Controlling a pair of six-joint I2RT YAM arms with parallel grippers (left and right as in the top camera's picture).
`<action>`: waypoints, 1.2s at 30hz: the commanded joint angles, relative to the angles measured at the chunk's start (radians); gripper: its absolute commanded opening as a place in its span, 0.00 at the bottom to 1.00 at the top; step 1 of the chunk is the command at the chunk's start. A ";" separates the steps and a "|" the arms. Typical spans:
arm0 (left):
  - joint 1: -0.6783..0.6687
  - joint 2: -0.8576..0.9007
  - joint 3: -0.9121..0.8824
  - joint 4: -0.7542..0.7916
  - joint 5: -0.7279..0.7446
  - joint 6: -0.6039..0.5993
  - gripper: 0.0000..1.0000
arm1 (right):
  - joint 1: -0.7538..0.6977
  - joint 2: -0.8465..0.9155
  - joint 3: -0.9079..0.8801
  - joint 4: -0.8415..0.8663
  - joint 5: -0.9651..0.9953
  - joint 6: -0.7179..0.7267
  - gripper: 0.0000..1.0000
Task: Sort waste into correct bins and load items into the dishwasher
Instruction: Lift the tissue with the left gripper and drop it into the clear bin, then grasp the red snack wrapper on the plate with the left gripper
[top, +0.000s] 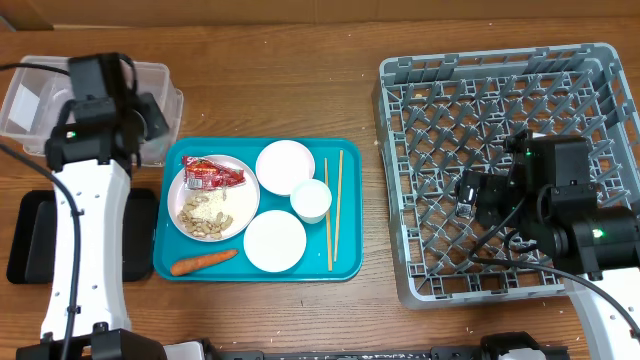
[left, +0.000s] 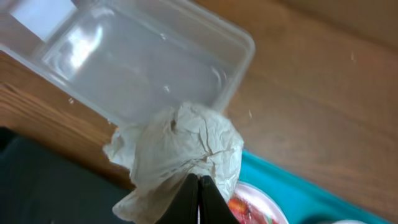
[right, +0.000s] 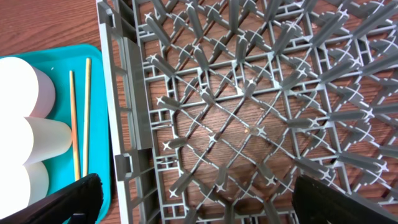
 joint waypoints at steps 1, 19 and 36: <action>0.045 0.035 0.018 0.051 -0.022 0.005 0.04 | -0.005 -0.008 0.027 -0.004 0.002 0.000 1.00; 0.035 0.097 0.049 -0.095 0.257 0.012 0.61 | -0.005 -0.008 0.027 -0.016 0.006 0.000 1.00; -0.098 0.237 -0.096 -0.188 0.055 0.001 0.72 | -0.005 -0.008 0.027 -0.016 0.006 0.000 1.00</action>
